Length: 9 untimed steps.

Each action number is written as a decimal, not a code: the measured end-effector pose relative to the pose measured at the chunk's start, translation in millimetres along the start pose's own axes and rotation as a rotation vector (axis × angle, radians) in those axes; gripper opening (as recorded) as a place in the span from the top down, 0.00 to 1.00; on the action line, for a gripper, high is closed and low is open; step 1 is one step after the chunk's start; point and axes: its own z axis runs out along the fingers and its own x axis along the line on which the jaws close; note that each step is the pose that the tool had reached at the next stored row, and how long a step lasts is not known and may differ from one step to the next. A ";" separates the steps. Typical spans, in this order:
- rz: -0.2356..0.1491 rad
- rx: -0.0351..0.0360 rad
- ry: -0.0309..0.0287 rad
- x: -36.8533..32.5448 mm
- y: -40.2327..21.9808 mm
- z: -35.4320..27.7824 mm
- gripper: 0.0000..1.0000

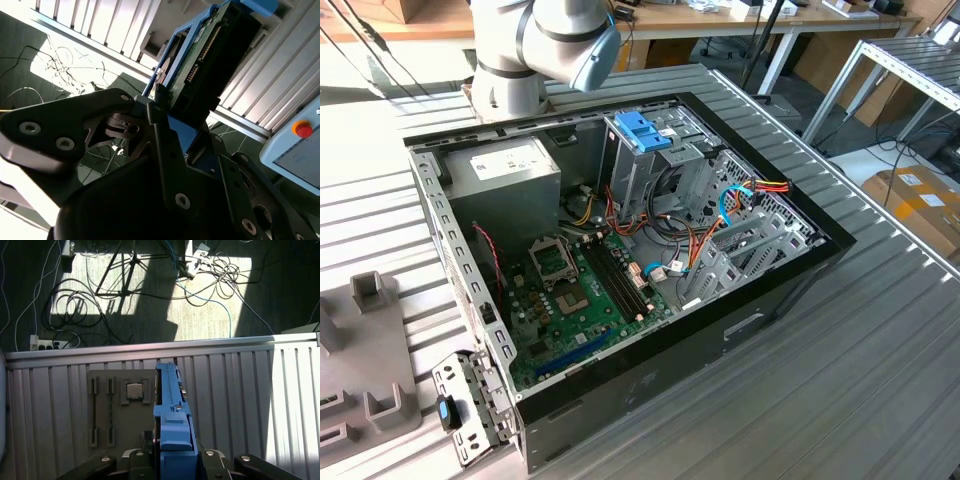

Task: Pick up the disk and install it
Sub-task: 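Pick up the disk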

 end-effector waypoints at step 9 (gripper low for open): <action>0.000 -0.0009 0.0003 7.8 -5.9 -0.9 0.63</action>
